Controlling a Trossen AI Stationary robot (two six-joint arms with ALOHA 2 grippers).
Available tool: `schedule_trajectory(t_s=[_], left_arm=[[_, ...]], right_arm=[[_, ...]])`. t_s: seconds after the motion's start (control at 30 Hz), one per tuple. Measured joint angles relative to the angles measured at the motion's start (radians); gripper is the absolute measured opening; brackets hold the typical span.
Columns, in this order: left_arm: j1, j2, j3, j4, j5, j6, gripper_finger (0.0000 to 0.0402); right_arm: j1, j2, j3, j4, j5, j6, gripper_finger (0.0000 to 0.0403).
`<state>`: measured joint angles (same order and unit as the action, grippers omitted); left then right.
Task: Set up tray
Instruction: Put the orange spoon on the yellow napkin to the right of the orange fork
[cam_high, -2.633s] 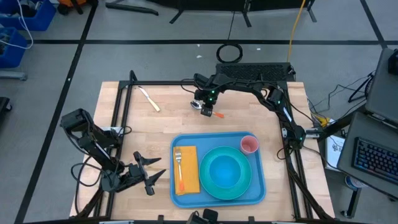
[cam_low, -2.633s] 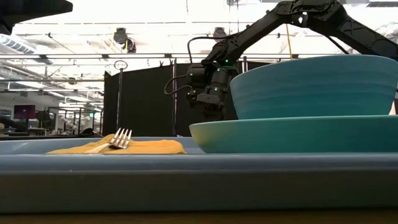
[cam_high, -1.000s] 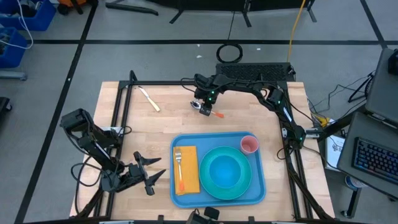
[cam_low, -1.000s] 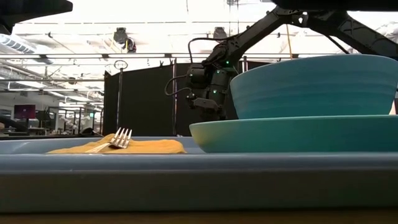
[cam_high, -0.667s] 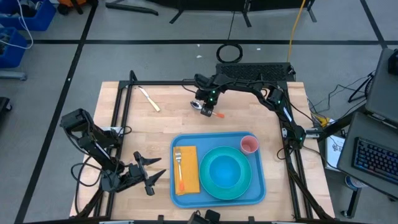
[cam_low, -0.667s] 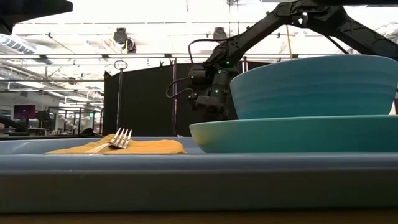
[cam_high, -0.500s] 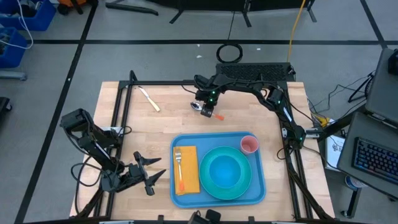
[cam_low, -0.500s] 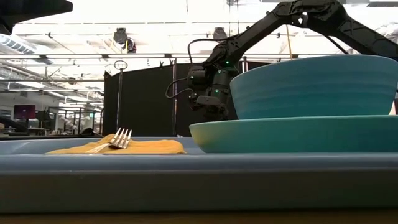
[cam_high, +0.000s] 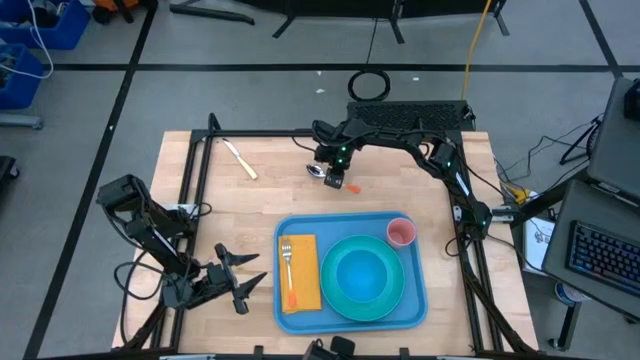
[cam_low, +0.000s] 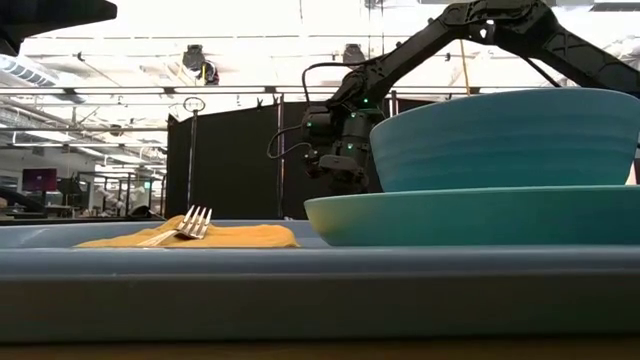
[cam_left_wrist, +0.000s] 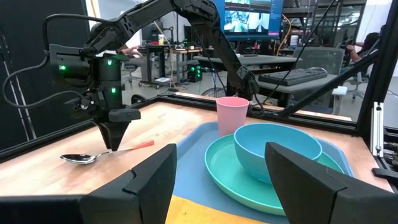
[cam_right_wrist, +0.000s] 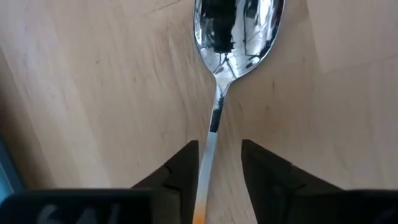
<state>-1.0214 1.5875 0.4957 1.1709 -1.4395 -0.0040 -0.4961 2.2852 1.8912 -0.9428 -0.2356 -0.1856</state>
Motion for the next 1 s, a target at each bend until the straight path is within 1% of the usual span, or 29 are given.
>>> schedule_trajectory(t_s=[0.1,0.2,0.23,0.53,0.7,0.83,0.9,1.0], left_arm=[[0.000,0.000,0.000,0.000,0.000,0.000,0.0250],[0.000,0.000,0.000,0.000,0.000,0.000,0.0250],[0.000,0.000,0.000,0.000,0.000,0.000,0.0250],[0.000,0.000,0.000,0.000,0.000,0.000,0.0250],[0.000,0.000,0.000,0.000,0.000,0.000,0.0250],[0.000,0.000,0.000,-0.001,0.001,0.000,0.0250],[0.000,0.000,0.000,-0.001,0.001,0.000,0.0250],[0.000,0.000,0.000,-0.001,0.001,0.000,0.0250]], right_arm=[[0.000,0.000,0.000,0.006,0.006,-0.001,0.0122],[0.000,0.000,0.000,0.012,0.077,-0.003,0.0134],[0.000,0.000,0.000,0.011,0.083,-0.004,0.0139],[0.000,0.001,0.000,0.025,0.071,-0.011,0.0178],[0.005,0.001,0.000,0.005,0.029,-0.011,0.0199],[0.007,0.001,0.000,0.004,0.024,-0.011,0.0214],[0.007,0.001,0.000,0.009,0.032,-0.003,0.0217],[0.013,0.001,0.000,0.023,0.079,0.011,0.0216]])
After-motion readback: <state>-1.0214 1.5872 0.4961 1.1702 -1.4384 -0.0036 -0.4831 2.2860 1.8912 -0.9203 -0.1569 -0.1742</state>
